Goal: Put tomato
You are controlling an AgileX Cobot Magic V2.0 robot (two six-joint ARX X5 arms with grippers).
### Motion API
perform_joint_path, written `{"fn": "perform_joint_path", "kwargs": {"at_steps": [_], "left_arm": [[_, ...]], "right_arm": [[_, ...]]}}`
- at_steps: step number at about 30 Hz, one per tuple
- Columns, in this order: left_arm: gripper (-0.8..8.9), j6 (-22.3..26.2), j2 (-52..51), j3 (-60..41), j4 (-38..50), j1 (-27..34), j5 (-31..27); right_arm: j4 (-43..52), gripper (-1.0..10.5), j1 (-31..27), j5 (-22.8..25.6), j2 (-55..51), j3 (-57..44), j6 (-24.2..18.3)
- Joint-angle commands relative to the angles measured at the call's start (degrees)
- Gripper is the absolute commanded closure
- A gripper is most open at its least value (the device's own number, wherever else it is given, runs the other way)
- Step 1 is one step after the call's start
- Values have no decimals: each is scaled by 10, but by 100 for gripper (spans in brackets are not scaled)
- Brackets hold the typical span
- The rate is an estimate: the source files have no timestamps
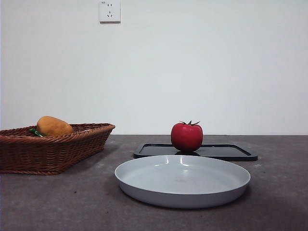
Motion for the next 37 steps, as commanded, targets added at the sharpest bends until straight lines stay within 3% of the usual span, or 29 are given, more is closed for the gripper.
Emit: {"fn": "perform_joint_path", "kwargs": {"at_steps": [1, 8, 15, 25, 37], "left_arm": [[806, -1, -1, -12, -5, 1, -2], [806, -1, -1, -12, -5, 1, -2], [806, -1, -1, -12, -5, 1, -2], [806, -1, -1, -12, -5, 1, -2], [806, -1, -1, -12, -5, 1, -2]], "right_arm": [[37, 937, -3, 20, -33, -48, 7], [52, 937, -13, 78, -93, -133, 31], [54, 937, -19, 78, -124, -182, 45], [-16, 937, -20, 104, -134, -185, 44], [-1, 937, -20, 106, -134, -185, 45]]}}
